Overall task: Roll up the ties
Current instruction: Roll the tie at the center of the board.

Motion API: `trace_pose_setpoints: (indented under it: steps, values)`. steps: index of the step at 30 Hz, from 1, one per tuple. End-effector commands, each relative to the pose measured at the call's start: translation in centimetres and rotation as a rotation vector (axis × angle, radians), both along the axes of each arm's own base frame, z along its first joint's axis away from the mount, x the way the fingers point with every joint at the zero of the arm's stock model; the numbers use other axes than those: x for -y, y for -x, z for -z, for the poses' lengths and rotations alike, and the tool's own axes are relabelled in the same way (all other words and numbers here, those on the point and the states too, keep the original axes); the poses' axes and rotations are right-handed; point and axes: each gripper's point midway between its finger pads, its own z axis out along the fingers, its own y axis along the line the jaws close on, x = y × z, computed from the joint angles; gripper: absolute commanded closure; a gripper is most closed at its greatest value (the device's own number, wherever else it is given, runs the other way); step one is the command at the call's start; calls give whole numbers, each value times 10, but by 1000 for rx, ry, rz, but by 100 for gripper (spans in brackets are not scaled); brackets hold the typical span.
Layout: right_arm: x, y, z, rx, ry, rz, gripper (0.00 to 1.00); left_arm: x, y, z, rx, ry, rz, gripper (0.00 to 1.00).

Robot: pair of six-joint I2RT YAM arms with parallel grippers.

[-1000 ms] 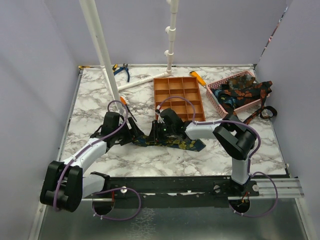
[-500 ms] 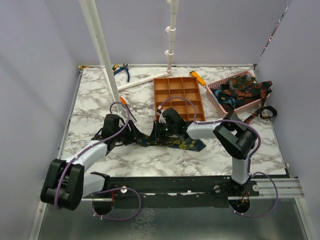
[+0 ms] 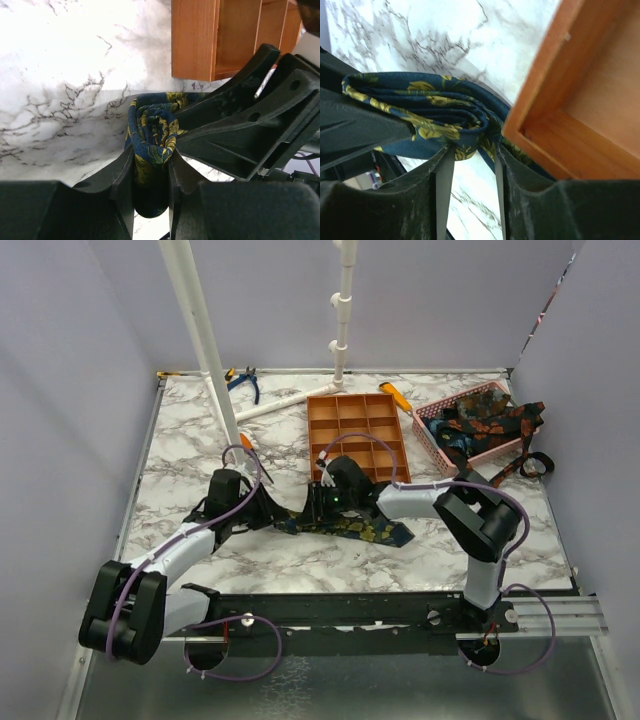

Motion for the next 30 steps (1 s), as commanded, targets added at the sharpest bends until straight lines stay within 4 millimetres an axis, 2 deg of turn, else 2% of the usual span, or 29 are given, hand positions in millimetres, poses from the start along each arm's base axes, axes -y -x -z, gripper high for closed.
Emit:
trace_pose_setpoints:
  steps: [1, 5, 9, 13, 22, 27, 30]
  values:
    - [34, 4, -1, 20, 111, 74, 55, -7, 0, -1, 19, -126, -8, 100]
    - [63, 11, -7, 63, 160, 128, 53, -17, 2, 0, 23, -328, -17, 100]
    - [96, 29, -3, 80, 198, 160, 53, -29, 0, -3, 21, -514, -60, 100]
    - [115, 46, -4, 81, 190, 178, 54, -42, -2, -5, -5, -672, -95, 100]
    - [136, 67, -13, 98, 149, 194, 54, -70, -5, -13, -32, -1025, -143, 100]
    - [143, 76, -14, 107, 133, 191, 54, -70, -7, -15, -23, -1158, -166, 100]
    - [152, 83, -8, 94, 160, 190, 54, -65, -8, -15, -16, -1234, -163, 100]
